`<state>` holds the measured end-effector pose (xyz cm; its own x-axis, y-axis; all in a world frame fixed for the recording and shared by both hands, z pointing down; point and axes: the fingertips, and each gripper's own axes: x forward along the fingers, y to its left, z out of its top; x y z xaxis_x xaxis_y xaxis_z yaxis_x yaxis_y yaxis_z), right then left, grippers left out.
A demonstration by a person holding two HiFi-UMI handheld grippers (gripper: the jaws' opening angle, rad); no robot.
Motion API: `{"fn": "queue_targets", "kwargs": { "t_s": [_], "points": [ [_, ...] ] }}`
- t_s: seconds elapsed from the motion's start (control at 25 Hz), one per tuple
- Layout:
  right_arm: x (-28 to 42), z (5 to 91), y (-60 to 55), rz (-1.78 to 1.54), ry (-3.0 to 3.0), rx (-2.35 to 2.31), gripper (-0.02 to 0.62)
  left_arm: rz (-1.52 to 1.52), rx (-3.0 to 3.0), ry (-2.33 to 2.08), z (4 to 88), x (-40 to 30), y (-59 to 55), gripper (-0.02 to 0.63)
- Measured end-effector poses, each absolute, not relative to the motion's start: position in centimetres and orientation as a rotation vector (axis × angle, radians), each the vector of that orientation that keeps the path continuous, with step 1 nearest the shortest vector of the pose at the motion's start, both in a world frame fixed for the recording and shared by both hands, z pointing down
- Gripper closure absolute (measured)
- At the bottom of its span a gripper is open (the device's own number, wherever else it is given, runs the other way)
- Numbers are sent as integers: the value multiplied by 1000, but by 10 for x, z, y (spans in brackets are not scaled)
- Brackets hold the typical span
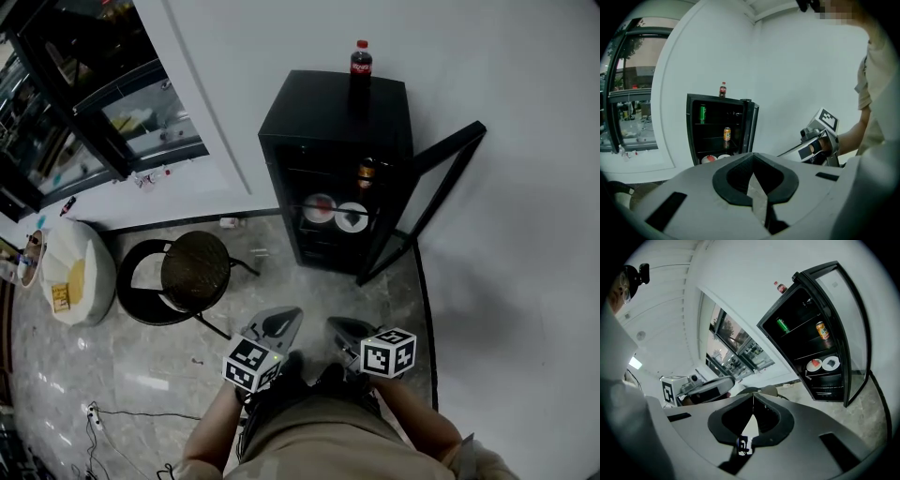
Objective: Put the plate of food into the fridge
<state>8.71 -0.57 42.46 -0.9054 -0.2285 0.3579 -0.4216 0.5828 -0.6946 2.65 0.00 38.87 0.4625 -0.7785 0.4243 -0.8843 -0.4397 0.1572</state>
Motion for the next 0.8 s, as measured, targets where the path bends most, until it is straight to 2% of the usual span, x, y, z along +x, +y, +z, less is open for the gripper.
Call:
{"fn": "queue_targets", "kwargs": {
  "t_s": [0.8],
  "points": [
    [32,426,13,1069,-2568,640,574,303,2425,-1454,367,-34,15,595]
  ]
}}
